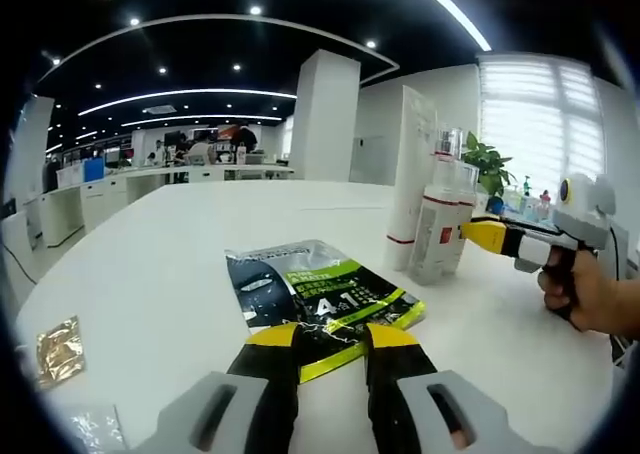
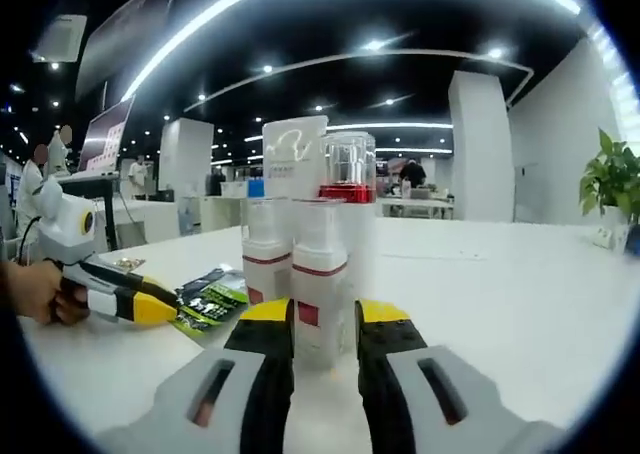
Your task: Arrange the skincare products in the storage area until every visible bottle or jar stands upright without overlapping.
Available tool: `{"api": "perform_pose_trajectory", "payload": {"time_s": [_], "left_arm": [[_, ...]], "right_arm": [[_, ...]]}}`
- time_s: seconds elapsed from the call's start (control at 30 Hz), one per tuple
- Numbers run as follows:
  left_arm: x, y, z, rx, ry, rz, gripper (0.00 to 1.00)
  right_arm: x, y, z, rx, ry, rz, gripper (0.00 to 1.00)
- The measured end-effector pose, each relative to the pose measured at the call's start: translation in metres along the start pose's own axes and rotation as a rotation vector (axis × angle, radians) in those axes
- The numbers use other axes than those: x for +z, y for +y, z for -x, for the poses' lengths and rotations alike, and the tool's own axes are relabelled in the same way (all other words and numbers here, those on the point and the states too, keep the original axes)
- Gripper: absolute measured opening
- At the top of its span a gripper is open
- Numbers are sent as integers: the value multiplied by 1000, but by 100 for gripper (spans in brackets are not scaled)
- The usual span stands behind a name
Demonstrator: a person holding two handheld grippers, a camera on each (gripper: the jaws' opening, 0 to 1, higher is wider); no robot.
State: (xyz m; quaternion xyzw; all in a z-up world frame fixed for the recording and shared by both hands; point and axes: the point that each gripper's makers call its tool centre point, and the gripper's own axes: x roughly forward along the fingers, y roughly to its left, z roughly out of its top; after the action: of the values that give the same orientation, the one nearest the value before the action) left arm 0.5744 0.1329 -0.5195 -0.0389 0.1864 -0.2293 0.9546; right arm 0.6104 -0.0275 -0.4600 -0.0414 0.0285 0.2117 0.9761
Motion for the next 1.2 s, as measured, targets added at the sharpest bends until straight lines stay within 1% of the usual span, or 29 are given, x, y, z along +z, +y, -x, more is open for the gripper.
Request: {"api": "perform_pose_trajectory", "payload": {"time_s": [0.13, 0.3, 0.47, 0.7, 0.83, 0.9, 0.93, 1.0, 1.1, 1.13, 1.17, 1.2], "left_arm": [[0, -1, 0, -1, 1, -13, 25], [0, -1, -1, -1, 2, -22, 25], [-1, -2, -1, -1, 4, -31, 25], [0, -3, -2, -3, 4, -33, 25], [0, -4, -2, -5, 4, -32, 26], [0, -4, -2, -5, 4, -34, 27], [0, -4, -2, -6, 4, -34, 27], [0, -5, -2, -8, 4, -35, 28], [0, -6, -3, -6, 5, -41, 28], [0, -6, -3, -7, 4, -39, 29], [0, -6, -3, -6, 4, -34, 29], [0, -7, -3, -8, 3, -32, 31]], "right_arm": [[0, 2, -3, -5, 2, 5, 24], [-4, -4, -5, -32, 33, 25, 21], [-4, -7, -3, -43, 31, 26, 20], [-3, -7, -4, -56, 34, 59, 20], [-4, -8, -4, -57, 38, 62, 20], [-4, -7, -4, -50, 39, 62, 21], [-5, -6, -4, -46, 39, 65, 25], [-1, -6, 1, -47, 14, 54, 33], [1, -9, 11, -56, -4, 44, 29], [3, -12, 15, -73, -18, 33, 29], [7, -13, 19, -74, -45, 21, 29], [8, -12, 22, -73, -56, 6, 29]]}}
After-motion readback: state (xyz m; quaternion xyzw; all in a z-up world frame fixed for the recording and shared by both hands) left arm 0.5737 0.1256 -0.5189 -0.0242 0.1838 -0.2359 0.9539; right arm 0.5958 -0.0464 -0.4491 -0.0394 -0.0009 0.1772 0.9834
